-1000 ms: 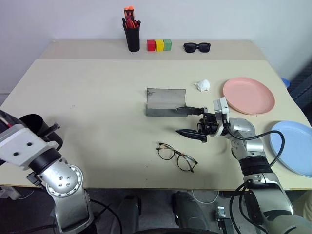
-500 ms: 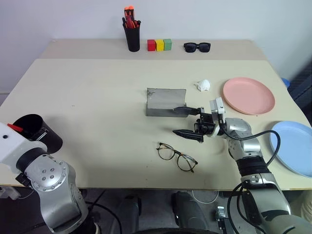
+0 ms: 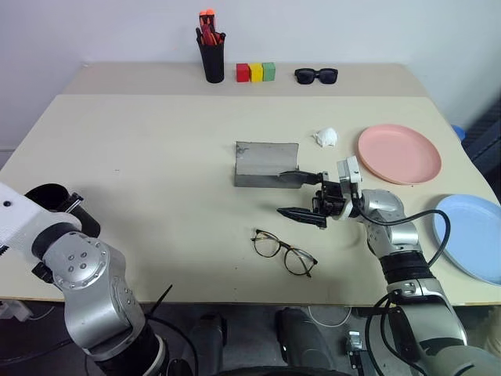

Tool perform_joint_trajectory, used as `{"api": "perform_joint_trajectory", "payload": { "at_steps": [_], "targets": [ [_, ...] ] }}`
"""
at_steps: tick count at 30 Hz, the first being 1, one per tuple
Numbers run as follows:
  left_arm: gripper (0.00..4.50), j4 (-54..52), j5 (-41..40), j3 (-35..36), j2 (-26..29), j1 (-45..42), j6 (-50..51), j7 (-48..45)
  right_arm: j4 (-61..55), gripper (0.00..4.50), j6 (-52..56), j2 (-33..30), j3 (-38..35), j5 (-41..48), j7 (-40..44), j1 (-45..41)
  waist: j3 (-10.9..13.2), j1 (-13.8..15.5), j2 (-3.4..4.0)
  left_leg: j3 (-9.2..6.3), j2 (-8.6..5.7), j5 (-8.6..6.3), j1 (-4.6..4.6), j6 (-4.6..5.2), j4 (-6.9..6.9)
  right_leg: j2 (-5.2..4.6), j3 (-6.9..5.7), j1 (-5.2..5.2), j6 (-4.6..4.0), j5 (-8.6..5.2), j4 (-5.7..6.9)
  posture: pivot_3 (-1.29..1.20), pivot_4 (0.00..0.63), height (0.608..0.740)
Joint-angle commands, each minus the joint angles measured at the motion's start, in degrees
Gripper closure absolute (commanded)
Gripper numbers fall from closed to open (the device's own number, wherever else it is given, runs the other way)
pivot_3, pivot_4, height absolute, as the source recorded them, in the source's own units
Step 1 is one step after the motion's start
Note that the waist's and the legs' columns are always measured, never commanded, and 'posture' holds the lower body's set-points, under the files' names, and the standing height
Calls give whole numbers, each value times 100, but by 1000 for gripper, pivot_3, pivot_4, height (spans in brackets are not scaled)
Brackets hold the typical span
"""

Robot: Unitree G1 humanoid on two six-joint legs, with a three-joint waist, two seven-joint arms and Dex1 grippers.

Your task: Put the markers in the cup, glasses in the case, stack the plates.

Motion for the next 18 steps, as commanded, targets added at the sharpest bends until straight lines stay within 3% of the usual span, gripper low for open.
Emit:
{"api": "perform_joint_trajectory", "payload": {
  "at_steps": [1,18],
  "targets": [
    [4449,-14,-2,8,-296,-14,-19,48,-160,0,-105,21,-74,71,23,5,0,2,0,0,0,0,0,0,0,0,0,0,0,0,0,0,150,740],
    [4449,340,1,16,-204,147,-280,-85,-511,0,169,158,-178,437,-62,-49,0,4,0,0,0,0,-2,0,-1,0,0,1,1,1,-9,0,150,740]
  ]
}}
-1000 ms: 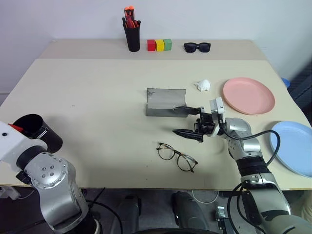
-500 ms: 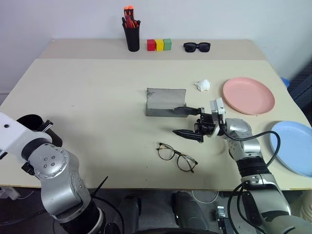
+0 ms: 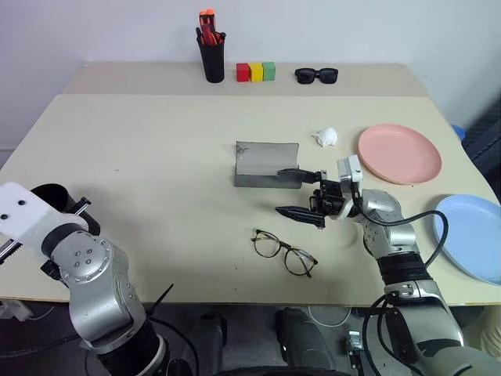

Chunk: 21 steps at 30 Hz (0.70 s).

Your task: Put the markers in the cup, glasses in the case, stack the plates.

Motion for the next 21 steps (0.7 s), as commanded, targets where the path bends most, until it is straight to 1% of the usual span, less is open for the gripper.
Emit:
{"api": "perform_joint_trajectory", "payload": {
  "at_steps": [1,18,20,21],
  "targets": [
    [4449,-74,9,-63,-209,100,-154,-14,-274,0,-5,39,-138,170,-23,-72,0,0,0,0,0,0,0,0,0,0,0,0,0,0,-1,0,150,740],
    [4449,84,-15,-115,-192,61,-215,-59,-103,0,-427,34,-92,80,174,3,0,-1,0,0,0,0,-1,0,-2,0,0,0,1,1,-5,0,150,740],
    [3718,66,-4,-158,-192,97,-186,-101,-92,0,-449,33,-89,70,172,5,0,-1,0,0,0,0,-1,0,-2,0,0,0,1,1,-5,0,150,740],
    [3460,55,7,-191,-194,124,-182,-125,-87,0,-457,33,-87,64,167,6,0,-1,0,0,0,0,-1,0,-2,0,0,0,1,1,-5,0,150,740]
  ]
}}
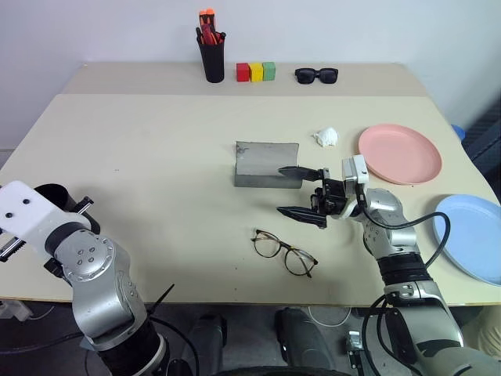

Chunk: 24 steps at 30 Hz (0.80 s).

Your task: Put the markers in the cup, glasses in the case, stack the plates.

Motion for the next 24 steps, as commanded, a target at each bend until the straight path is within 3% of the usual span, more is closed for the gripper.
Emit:
{"api": "perform_joint_trajectory", "payload": {
  "at_steps": [1,7,11,17,20,24],
  "targets": [
    [2994,-132,19,-202,-203,139,-51,-82,-48,0,-128,27,-70,11,13,-17,0,0,0,0,0,0,0,0,0,0,0,0,0,0,0,0,150,740],
    [55,-182,10,-240,-233,164,-147,-115,-37,0,-140,19,-74,-14,4,-15,0,-1,0,0,0,0,0,0,-1,0,0,0,0,0,-1,0,150,740],
    [55,-354,-40,-402,-23,186,-193,-402,42,0,-140,3,-102,-23,-11,-60,0,0,0,0,0,0,0,0,-2,0,0,0,0,0,-2,0,150,740],
    [55,-611,-45,-1097,913,529,-372,-1610,90,0,-156,-29,-110,-64,-74,-81,0,-2,0,0,1,0,-1,0,-6,1,0,-2,-1,0,-3,0,150,740],
    [55,-675,-104,-1356,1659,449,-167,-2416,-34,0,-10,-90,-105,-132,-293,-47,0,-2,1,1,1,0,-1,0,-6,1,0,-2,-2,0,-5,0,150,740],
    [55,-203,-602,-1565,3019,-479,639,-3835,-284,0,114,-189,-82,-539,-1131,60,1,12,2,-3,2,0,-1,-1,-7,3,-4,-3,-5,1,-3,0,150,740]
  ]
}}
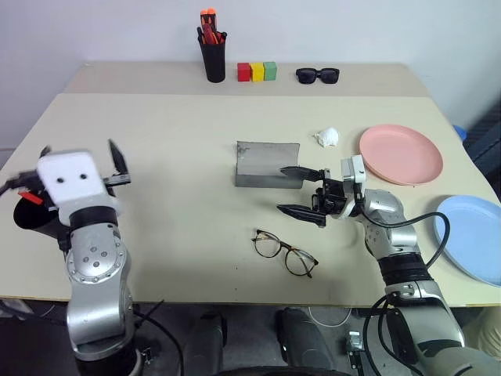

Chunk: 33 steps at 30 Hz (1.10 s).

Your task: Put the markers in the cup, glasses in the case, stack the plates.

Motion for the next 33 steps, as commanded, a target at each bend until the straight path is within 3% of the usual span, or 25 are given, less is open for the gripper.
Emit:
{"api": "perform_joint_trajectory", "payload": {
  "at_steps": [1,5,8,13,17,24,33],
  "targets": [
    [55,397,-621,-93,796,-846,343,-1268,-444,0,-58,-127,-89,-351,-681,103,0,-4,0,0,0,0,1,0,1,0,0,1,0,0,-2,0,150,740],
    [55,1874,-1357,24,1383,-2210,475,-2268,-1222,0,291,-409,-136,-758,-1535,552,1,-6,2,0,0,0,-7,0,-8,-1,-2,-6,2,0,-9,0,150,740],
    [55,3426,-1483,-220,1666,-3156,-120,-2906,-2039,0,873,-660,-377,-754,-2194,973,3,-9,1,-2,1,0,-10,0,-14,-2,-4,-13,2,0,-8,0,150,740],
    [55,5672,-1225,-1467,1987,-4246,-1306,-4690,-3082,0,1799,-1123,-700,-496,-2651,1557,4,-9,2,2,0,0,-10,1,-22,-4,-2,-15,3,0,-11,0,150,740],
    [55,7382,-1341,-1992,1711,-5095,-2152,-6261,-3450,0,2128,-1295,-977,-378,-2912,1838,6,-9,-1,3,0,0,-16,1,-25,-4,-3,-20,2,-1,-13,0,150,740],
    [55,9703,-762,-2617,1202,-6116,-3836,-7774,-3859,0,2101,-1297,-1130,-453,-3276,2289,6,1,-1,2,0,0,-59,3,-19,-2,-4,-60,3,0,-6,0,150,740],
    [55,11405,65,-3012,546,-6792,-4954,-8410,-3924,0,2178,-1291,-1064,-417,-3540,2304,6,-10,-2,-3,-2,-2,-93,8,5,-2,-9,-83,12,5,-1,0,150,740]
  ]
}}
